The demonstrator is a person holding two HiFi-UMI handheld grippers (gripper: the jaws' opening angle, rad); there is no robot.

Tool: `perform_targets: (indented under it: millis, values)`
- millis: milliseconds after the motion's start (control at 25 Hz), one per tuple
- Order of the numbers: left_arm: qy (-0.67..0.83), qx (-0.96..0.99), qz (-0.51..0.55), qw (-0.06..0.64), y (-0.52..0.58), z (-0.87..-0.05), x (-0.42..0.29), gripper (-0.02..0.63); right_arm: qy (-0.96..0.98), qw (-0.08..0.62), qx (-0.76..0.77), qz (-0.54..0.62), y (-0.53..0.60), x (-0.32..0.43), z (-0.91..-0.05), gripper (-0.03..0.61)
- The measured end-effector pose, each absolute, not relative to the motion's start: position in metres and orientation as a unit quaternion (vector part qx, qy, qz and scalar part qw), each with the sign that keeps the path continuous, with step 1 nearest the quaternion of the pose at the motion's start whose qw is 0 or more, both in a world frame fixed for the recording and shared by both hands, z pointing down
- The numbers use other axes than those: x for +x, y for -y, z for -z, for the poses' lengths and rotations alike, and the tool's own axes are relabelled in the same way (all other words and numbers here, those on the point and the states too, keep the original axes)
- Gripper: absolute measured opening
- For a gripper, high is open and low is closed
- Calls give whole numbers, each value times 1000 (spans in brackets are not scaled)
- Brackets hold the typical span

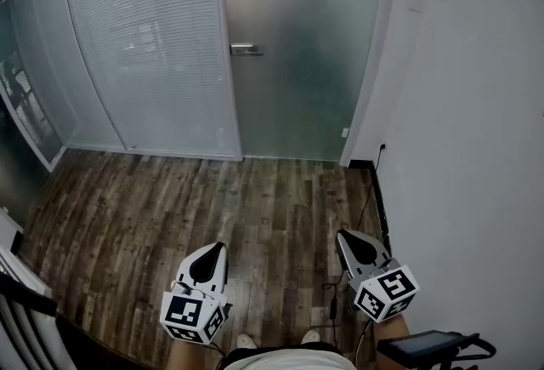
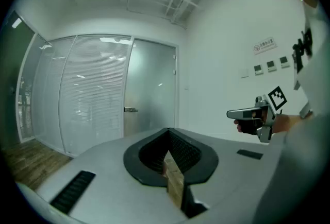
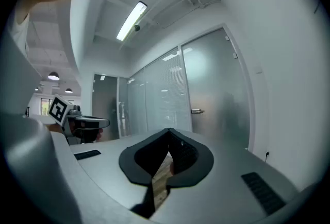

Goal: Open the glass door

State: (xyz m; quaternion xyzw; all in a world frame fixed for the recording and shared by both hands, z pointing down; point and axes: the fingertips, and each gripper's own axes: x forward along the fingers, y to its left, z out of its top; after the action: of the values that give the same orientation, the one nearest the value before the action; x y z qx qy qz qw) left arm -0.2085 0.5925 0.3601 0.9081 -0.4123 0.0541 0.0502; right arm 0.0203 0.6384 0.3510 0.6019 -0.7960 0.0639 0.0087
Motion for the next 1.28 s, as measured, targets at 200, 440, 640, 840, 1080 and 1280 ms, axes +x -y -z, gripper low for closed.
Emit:
perform_targets:
  millis: [200, 440, 640, 840, 1080, 1280]
  values:
    - [414, 907, -58, 52, -594, -366, -203, -1, 797, 7, 600, -69, -642, 28, -360, 2]
    - [417, 905, -60, 52, -598, -368, -179, 0, 797, 4, 599, -74, -645, 54, -366, 2]
    - [425, 901, -64, 50, -607, -371, -152, 0, 799, 2, 595, -82, -649, 87, -372, 2]
    - [440, 893, -74, 58, -614, -386, -144, -2, 804, 8, 586, -101, -643, 103, -389, 2]
    - [454, 886, -67, 69, -589, -390, -147, 0, 816, 10, 571, -93, -615, 96, -390, 2]
    - [432, 898, -54, 72, -547, -400, -135, -2, 806, 29, 586, -80, -587, 103, -392, 2]
